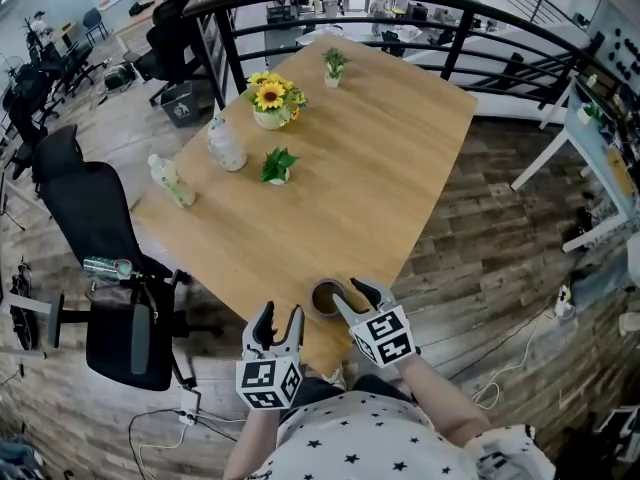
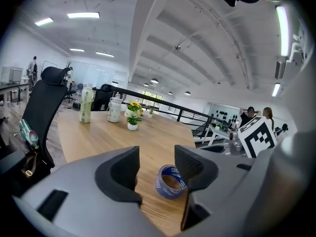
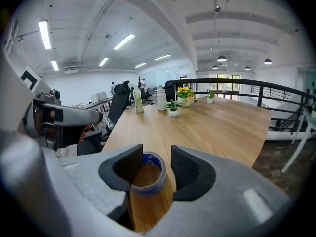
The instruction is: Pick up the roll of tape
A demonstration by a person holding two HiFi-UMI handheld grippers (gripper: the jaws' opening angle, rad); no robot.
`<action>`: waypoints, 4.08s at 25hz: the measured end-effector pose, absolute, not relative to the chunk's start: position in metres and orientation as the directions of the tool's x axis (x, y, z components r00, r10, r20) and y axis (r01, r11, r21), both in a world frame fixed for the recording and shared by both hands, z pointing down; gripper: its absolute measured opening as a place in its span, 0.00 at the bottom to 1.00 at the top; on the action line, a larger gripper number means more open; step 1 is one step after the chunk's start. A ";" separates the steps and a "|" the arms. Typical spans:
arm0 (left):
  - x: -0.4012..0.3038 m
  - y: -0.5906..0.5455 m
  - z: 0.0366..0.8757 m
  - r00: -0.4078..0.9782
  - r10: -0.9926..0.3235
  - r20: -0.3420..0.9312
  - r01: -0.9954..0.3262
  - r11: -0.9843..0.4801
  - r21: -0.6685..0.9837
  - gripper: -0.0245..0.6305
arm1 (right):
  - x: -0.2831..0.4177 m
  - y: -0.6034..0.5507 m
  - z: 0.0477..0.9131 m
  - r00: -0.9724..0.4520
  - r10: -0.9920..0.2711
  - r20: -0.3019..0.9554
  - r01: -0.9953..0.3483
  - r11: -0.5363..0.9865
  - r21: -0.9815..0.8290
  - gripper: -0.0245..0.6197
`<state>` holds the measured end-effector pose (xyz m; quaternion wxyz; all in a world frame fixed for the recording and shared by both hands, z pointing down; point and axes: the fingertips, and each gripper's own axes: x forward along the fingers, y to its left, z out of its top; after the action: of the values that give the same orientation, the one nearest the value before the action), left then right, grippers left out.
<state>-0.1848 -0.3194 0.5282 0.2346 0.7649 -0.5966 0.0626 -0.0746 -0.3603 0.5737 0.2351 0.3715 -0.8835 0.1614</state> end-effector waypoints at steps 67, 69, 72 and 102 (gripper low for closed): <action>-0.166 -0.238 0.517 0.237 -0.908 0.344 -0.943 -0.130 0.306 0.35 | -0.060 -0.300 0.543 -0.594 -0.631 0.499 -0.748 0.661 -0.054 0.13; -0.161 -0.229 0.515 0.236 -0.911 0.337 -0.943 -0.131 0.306 0.35 | -0.056 -0.290 0.538 -0.599 -0.635 0.487 -0.746 0.664 -0.051 0.13; -0.152 -0.214 0.511 0.233 -0.916 0.327 -0.944 -0.132 0.303 0.35 | -0.048 -0.273 0.531 -0.607 -0.638 0.474 -0.741 0.669 -0.049 0.13; -0.081 -0.045 0.479 0.248 -0.940 0.233 -0.947 -0.185 0.262 0.35 | 0.020 -0.093 0.474 -0.641 -0.694 0.329 -0.731 0.682 0.014 0.13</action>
<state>-0.0809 -0.0448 0.4785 0.1780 0.7696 -0.6131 0.0097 0.0204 -0.0935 0.4737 0.1557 0.3942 -0.9037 0.0602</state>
